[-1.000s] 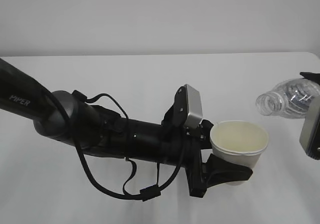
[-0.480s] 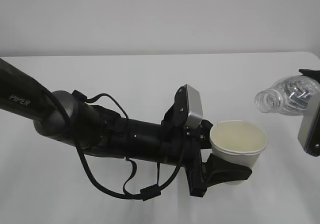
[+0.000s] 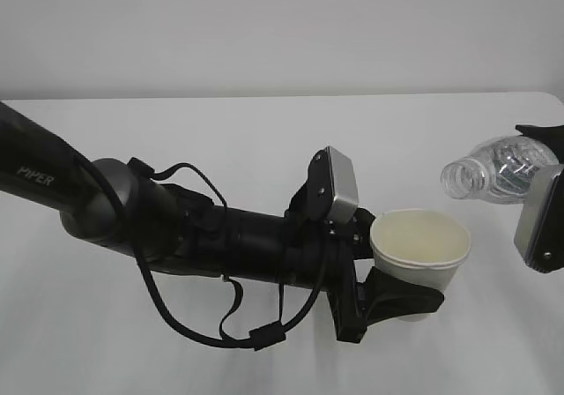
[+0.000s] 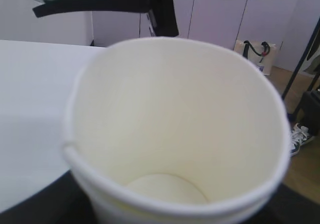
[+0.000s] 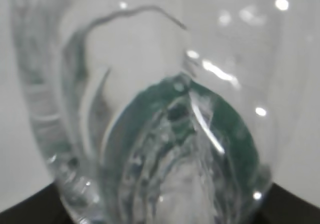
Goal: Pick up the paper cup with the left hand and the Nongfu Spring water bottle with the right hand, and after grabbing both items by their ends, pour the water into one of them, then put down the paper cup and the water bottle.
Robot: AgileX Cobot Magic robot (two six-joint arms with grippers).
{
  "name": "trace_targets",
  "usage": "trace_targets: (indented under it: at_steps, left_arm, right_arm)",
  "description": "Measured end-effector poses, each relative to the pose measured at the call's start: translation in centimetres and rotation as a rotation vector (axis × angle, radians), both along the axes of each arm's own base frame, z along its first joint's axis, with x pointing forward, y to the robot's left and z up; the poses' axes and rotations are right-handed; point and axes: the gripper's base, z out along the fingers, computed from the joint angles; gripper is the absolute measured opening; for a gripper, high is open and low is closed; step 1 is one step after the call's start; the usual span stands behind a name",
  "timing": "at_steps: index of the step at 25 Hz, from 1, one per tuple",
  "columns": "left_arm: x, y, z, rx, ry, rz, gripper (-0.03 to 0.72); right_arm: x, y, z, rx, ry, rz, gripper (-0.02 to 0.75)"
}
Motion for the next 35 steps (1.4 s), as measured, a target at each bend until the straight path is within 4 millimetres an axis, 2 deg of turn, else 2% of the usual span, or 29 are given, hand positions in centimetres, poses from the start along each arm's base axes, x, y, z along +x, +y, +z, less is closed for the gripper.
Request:
trace_targets:
  at_steps: [35]
  left_arm:
    - [0.15,-0.03,-0.08,0.015,-0.006,0.009,0.463]
  right_arm:
    - [0.4,0.12,0.72,-0.09,-0.073,0.038,0.436]
